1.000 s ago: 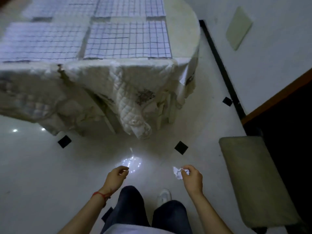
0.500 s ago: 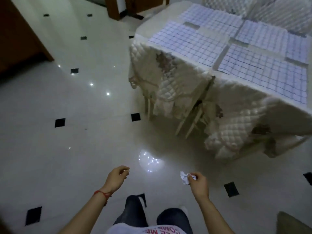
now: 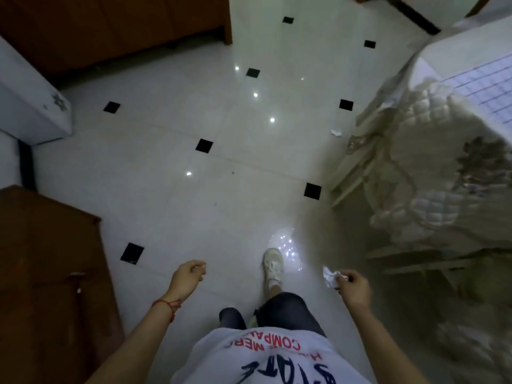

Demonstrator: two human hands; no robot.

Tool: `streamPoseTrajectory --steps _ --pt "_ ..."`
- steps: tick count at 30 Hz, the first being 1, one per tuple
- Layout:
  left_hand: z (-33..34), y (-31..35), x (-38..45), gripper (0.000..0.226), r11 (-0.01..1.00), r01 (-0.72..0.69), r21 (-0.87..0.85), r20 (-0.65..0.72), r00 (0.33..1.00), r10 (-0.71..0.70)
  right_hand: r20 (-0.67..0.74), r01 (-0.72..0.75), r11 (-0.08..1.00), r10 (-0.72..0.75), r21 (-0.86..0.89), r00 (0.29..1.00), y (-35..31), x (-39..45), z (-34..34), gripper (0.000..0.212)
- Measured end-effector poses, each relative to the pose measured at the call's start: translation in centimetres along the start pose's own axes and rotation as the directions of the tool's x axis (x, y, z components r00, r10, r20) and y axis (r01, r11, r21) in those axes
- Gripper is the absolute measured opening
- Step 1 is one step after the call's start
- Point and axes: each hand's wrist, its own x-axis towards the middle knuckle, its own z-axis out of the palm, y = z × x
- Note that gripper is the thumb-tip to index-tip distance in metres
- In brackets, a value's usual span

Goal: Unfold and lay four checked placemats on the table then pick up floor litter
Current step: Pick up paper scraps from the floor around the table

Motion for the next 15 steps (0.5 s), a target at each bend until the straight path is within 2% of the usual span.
streamPoseTrajectory --steps 4,9,15 --pt "-0.3 4.4 4.0 0.028 0.997 0.016 -0.071 -0.029 0.999 -0.018 0.057 0.036 0.999 -0.034 -0.028 0.998 -4.8 5.4 1.2 0.013" --pt "-0.7 13.8 9.3 0.025 0.985 0.014 -0.173 -0.087 0.996 -0.03 0.106 0.072 0.996 -0.066 -0.061 0.992 -14.1 13.5 1.4 0.009" --pt "-2.5 22.4 15.7 0.023 0.983 0.008 -0.185 -0.083 0.996 -0.024 0.127 0.132 0.99 -0.124 -0.052 0.984 -26.1 21.4 3.1 0.017"
